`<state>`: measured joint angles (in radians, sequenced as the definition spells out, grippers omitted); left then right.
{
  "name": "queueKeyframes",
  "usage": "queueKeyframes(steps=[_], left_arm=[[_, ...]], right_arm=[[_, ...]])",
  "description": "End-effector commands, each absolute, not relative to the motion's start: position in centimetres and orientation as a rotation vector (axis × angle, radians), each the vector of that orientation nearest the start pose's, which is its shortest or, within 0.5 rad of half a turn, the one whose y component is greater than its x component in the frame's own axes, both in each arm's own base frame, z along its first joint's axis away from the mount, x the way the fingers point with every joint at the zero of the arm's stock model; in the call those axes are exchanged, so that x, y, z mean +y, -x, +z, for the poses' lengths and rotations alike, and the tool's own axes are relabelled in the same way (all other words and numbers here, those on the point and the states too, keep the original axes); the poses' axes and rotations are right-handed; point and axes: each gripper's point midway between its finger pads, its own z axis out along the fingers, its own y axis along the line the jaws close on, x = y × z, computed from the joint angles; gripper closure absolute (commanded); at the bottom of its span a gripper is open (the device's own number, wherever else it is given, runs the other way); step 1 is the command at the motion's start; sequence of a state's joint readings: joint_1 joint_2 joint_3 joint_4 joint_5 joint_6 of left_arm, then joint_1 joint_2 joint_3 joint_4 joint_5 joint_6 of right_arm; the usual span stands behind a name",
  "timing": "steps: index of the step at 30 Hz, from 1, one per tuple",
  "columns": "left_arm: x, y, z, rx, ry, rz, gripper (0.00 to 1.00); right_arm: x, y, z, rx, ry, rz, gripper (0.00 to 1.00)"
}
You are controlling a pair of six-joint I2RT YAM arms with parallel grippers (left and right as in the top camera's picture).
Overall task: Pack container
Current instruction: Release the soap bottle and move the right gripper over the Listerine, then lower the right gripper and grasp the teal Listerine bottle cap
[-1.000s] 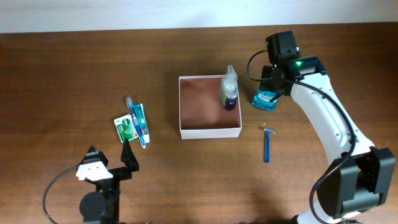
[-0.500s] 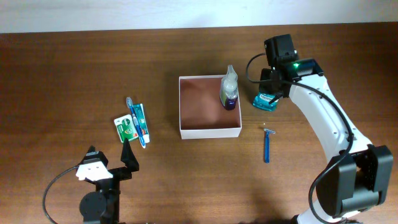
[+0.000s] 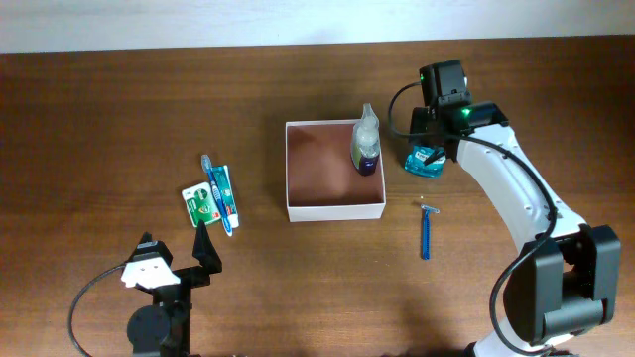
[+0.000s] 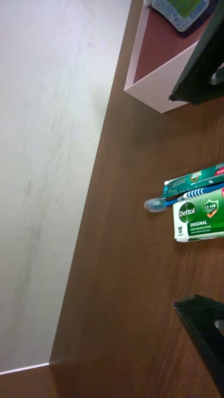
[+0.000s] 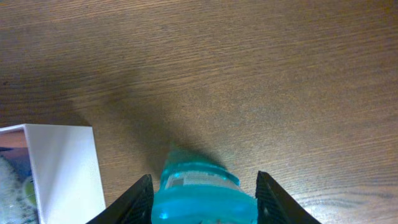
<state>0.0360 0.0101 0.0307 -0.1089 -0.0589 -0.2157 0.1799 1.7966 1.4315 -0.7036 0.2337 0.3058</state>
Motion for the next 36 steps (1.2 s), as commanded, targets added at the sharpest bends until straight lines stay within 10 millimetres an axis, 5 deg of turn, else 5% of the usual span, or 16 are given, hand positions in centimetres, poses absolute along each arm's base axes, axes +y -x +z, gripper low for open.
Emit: queueKeyframes(steps=[1,7,15,36], left_arm=[[2.0,-24.4,15.7,1.641,0.241,-0.068,0.01],[2.0,-24.4,15.7,1.641,0.241,-0.068,0.01],[2.0,-24.4,15.7,1.641,0.241,-0.068,0.01],[2.0,-24.4,15.7,1.641,0.241,-0.068,0.01]], right_arm=[[3.9,-44.3,11.8,2.609,-0.182,-0.176,0.55],[3.0,-44.2,12.3,2.593,-0.184,-0.251,0.64],[2.9,-43.8,15.9,2.52,-0.182,-0.224,0.64],[3.8,-43.5,15.1,2.559,-0.041,-0.192,0.68]])
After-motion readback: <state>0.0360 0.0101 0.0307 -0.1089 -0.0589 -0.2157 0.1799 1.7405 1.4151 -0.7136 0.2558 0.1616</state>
